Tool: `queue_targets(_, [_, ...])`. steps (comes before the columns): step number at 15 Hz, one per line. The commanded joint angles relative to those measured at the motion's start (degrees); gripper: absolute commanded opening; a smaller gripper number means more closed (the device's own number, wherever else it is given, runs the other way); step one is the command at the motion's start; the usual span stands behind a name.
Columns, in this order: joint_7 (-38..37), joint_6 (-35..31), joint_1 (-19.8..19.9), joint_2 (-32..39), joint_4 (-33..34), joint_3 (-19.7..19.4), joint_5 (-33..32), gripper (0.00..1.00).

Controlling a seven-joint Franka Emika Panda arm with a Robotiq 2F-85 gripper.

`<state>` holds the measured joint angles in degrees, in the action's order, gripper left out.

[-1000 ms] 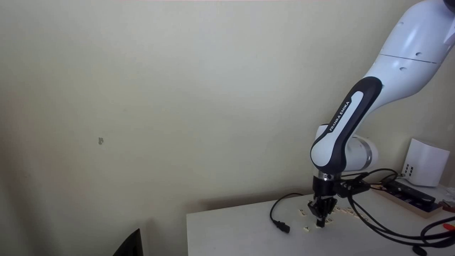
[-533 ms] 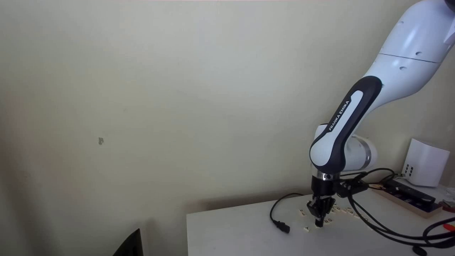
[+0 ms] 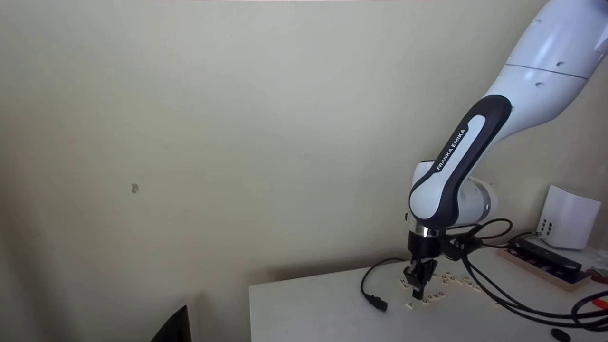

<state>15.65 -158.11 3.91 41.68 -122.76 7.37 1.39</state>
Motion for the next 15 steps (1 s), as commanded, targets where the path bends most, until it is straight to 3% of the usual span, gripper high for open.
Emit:
queue_targets(1, [0.53,0.67,-1.76,-0.52,-0.44,-0.92,-3.86,0.00])
queue_targets(9, [0.93,0.60,-4.02,0.57,0.15,-2.11,-8.71,0.00])
queue_targets(15, [-0.34,0.37,-3.67,2.13,0.72,-1.83,-7.83,0.00])
